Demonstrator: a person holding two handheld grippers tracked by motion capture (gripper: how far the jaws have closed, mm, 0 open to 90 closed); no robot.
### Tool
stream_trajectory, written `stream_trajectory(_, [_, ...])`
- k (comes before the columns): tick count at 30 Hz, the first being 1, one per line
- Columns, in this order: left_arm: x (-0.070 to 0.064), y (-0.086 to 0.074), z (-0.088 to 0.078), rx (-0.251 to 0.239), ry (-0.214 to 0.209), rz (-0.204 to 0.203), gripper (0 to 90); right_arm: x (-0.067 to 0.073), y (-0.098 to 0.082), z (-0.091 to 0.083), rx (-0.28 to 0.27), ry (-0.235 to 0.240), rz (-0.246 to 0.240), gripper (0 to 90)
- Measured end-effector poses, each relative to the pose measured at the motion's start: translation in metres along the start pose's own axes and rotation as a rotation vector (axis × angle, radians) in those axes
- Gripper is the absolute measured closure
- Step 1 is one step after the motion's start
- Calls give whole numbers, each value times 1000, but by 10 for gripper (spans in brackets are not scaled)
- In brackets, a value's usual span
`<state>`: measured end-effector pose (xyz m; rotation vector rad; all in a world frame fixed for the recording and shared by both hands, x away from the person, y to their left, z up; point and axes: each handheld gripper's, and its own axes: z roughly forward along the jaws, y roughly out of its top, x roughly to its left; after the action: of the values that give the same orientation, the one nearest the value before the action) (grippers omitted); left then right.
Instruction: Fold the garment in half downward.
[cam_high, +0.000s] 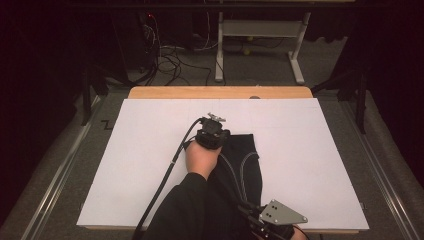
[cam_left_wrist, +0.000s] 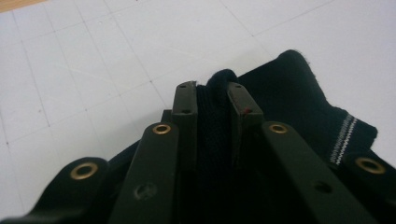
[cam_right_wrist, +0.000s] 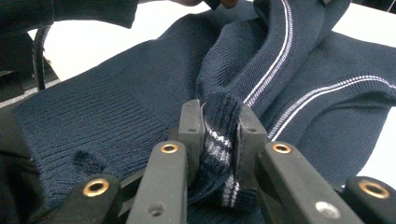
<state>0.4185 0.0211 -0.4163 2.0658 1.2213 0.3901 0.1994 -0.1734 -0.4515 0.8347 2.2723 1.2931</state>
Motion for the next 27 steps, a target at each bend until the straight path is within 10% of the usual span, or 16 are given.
stream_trajectory(17, [-19,5,7,-10,-58,23,664,-3,-12,-10,33,-9,14,733])
stream_trajectory(27, [-20,12,-16,-136,-74,56,355,-14,-14,-30,-46,-55,87,458])
